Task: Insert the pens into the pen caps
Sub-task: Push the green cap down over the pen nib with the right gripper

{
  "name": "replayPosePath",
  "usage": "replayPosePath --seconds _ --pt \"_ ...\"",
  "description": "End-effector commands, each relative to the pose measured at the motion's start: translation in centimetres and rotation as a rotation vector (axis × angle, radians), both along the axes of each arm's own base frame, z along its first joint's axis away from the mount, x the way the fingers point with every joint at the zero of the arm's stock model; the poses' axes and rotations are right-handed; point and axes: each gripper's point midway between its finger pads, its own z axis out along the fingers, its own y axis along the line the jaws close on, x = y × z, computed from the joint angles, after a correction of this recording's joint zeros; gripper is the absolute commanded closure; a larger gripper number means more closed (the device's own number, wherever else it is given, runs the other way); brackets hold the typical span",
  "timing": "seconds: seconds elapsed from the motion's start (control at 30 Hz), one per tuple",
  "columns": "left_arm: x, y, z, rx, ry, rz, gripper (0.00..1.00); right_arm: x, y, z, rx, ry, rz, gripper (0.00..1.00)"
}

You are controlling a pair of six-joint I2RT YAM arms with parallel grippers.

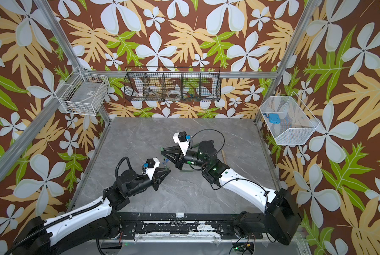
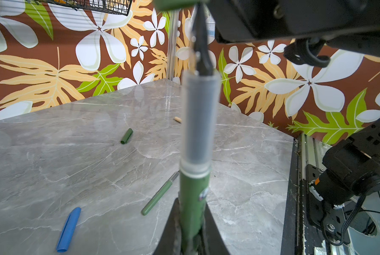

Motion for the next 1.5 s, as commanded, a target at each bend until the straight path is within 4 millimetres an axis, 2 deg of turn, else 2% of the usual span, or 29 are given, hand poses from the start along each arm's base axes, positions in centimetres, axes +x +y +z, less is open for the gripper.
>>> replayPosePath --seconds 0.0,0.83,1.37,1.47 --pt "0.1 0.1 0.5 -0.012 -0.019 0.006 1.00 -0.3 0.1 0.3 0.020 -0.010 0.019 0.86" --pt "-0.2 0.5 1.4 -0.058 -0.036 0.014 1.00 -0.8 -0.5 -1.8 0.032 0.044 0.011 0.84" --pt "-0.1 -0.1 0.9 -0.038 -0.010 -0.004 1.00 -1.3 -0.3 -0.9 0.057 0.032 0.027 0.85" --pt "-0.1 0.0 1.1 -0.040 -0.013 -0.003 1.00 -1.2 -0.2 -1.4 0.023 0.028 0.012 0.84"
